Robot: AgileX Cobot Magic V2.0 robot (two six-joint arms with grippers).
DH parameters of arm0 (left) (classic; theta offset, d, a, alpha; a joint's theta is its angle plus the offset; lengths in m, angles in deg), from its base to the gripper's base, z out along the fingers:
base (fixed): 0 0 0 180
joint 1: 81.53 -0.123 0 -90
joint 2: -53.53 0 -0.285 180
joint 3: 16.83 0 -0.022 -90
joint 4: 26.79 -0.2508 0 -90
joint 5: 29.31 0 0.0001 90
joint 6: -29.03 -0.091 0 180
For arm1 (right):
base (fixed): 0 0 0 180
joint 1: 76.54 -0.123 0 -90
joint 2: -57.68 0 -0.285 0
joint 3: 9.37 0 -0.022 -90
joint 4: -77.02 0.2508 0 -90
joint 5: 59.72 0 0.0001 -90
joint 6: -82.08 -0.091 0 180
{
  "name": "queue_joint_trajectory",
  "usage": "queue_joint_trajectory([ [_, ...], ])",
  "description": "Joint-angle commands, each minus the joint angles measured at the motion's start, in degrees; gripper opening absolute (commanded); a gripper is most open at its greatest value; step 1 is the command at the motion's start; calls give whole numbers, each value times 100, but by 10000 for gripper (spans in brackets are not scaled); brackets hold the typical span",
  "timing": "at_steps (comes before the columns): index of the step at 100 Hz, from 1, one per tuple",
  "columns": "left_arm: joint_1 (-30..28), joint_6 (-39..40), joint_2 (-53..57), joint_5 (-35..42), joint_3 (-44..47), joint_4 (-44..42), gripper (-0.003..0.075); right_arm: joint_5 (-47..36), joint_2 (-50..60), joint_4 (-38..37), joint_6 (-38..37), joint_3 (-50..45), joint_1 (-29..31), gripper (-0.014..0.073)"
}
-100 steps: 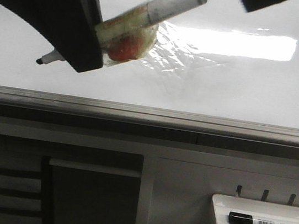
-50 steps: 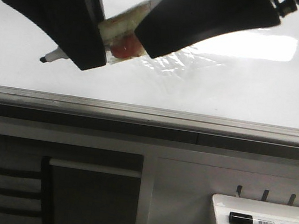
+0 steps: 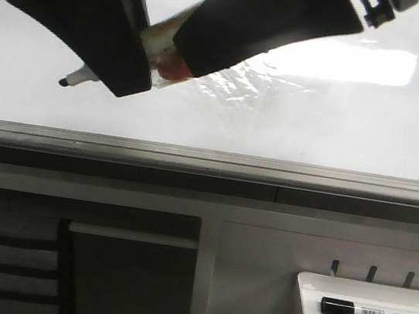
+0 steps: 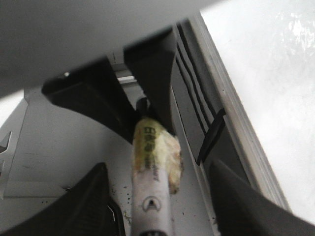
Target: Write number 7 on whiteboard
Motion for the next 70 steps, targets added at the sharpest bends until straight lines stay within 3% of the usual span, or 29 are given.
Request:
queue_joint_trajectory([
  [1,45,10,183,253,-185,61,58,-164,63,302,77,185,-13,384],
  [53,45,10,183,253,-185,61,58,-112,64,432,80,334,-13,381],
  [70,45,10,183,253,-185,61,58,-36,64,282,80,347,-13,315],
])
